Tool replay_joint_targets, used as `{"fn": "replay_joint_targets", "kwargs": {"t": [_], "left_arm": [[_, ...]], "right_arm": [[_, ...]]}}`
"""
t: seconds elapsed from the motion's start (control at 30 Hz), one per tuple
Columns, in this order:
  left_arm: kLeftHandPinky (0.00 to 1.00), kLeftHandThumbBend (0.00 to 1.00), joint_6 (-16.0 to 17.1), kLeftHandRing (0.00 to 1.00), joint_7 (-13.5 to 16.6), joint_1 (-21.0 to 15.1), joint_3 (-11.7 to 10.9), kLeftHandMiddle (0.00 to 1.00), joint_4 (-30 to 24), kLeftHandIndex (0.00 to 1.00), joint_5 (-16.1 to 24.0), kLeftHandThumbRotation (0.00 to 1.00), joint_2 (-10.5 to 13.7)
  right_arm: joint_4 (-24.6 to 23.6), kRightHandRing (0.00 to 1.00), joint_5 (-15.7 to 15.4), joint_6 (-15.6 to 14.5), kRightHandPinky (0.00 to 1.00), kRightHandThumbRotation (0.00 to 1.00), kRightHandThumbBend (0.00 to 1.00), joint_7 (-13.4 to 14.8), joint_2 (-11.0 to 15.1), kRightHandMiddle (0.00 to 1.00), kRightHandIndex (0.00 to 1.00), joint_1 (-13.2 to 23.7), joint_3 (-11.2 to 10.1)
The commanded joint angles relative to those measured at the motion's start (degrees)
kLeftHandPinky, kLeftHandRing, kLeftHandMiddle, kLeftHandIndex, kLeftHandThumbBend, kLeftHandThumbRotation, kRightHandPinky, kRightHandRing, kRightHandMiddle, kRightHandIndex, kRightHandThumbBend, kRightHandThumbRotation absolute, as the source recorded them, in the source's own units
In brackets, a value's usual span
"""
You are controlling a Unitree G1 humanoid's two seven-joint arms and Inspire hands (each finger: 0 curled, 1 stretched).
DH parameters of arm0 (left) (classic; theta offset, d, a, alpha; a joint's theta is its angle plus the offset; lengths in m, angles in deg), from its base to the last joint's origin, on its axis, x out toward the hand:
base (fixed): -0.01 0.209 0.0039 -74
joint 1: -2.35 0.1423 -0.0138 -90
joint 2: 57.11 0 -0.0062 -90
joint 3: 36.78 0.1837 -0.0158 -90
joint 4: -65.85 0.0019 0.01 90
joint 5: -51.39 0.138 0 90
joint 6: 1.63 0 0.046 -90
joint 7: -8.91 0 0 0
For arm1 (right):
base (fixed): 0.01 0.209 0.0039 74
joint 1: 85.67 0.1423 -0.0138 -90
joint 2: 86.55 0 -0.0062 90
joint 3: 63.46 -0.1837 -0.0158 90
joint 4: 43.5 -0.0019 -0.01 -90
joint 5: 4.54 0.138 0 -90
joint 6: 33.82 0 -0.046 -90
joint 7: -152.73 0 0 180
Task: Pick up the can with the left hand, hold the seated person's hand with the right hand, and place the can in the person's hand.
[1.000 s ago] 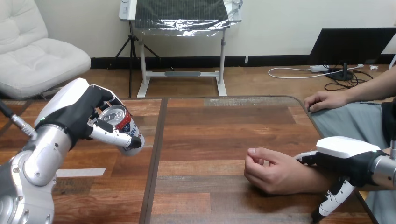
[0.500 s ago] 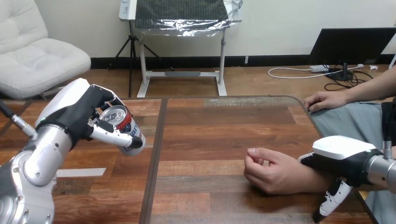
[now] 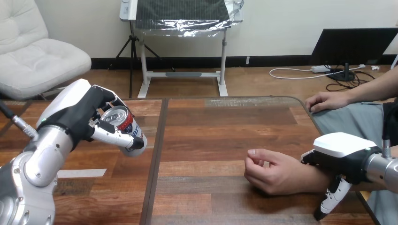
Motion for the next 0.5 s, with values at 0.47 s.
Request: {"fn": "replay_joint_targets", "kwargs": {"t": [0.47], "left_arm": [[0.19,0.64,1.1,0.26,1.9,-3.3,-2.8,0.37,-2.2,0.49,0.0,0.0,-0.2]], "right_arm": [[7.8,0.14,-2.2,1.8,0.07,0.24,1.0,7.7,-0.7,0.25,0.51,0.6,4.2]]}}
